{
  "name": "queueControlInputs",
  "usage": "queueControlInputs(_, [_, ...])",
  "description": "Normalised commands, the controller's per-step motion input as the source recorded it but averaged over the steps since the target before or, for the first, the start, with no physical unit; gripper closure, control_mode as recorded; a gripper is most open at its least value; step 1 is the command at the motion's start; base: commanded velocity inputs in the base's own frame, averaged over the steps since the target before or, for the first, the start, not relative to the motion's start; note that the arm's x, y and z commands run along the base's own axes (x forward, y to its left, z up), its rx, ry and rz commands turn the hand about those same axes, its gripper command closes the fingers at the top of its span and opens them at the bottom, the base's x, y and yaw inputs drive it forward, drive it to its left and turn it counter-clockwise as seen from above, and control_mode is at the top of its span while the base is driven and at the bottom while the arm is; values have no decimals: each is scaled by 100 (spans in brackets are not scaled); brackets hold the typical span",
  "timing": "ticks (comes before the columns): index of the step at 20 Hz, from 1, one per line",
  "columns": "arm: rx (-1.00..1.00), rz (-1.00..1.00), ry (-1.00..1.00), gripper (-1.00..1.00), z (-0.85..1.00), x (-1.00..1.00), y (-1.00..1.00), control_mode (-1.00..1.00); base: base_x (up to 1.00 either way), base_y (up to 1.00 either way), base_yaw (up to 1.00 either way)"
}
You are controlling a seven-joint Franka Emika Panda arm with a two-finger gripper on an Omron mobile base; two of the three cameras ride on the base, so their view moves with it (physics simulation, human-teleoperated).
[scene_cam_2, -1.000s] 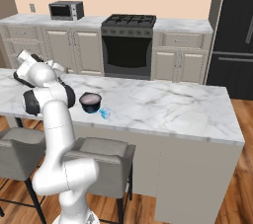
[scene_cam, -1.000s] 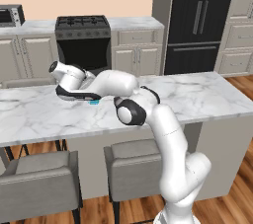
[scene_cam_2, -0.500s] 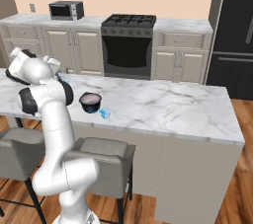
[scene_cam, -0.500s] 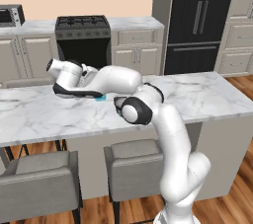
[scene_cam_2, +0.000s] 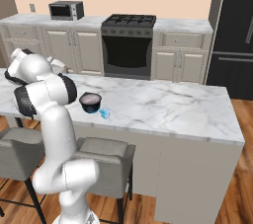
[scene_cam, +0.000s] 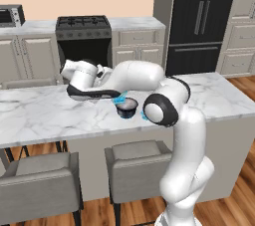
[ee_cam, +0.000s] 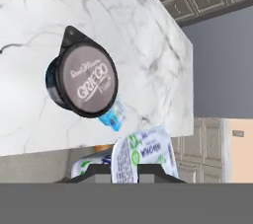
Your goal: Stack the yogurt containers by placing the smaller containers on top of the larger containers.
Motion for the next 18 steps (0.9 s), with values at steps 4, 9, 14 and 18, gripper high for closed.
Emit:
queueControlInputs(4, [0,-1,-14,100,22,-37,-46,-100,0,0,0])
queueControlInputs(9, [0,0,-21,100,5,-5,-33,-100,0,0,0])
queueControlInputs(14, [0,0,-10,100,0,2,-28,-100,0,0,0])
queueControlInputs(18, [0,0,-1,100,0,20,-7,-100,0,0,0])
